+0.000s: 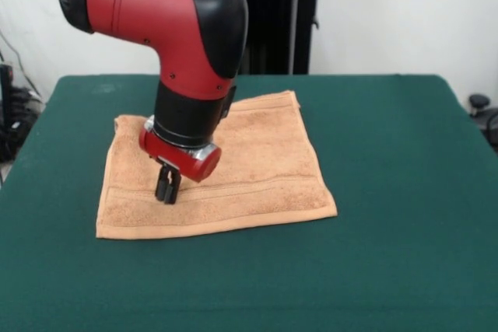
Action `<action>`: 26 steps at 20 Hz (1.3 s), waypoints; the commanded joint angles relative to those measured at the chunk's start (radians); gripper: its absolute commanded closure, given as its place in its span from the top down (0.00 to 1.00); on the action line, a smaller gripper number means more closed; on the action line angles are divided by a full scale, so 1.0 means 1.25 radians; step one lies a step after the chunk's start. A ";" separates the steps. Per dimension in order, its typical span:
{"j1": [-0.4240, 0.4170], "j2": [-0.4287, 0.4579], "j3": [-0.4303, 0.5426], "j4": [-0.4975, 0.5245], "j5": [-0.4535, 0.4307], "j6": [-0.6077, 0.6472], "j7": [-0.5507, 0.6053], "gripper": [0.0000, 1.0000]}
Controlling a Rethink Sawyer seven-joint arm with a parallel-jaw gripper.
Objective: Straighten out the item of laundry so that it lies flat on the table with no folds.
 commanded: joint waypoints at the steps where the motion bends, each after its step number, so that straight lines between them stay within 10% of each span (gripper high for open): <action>1: 0.067 0.168 0.116 -0.051 0.077 -0.044 0.117 0.00; 26: 0.119 0.193 0.089 -0.065 0.227 -0.064 0.173 0.00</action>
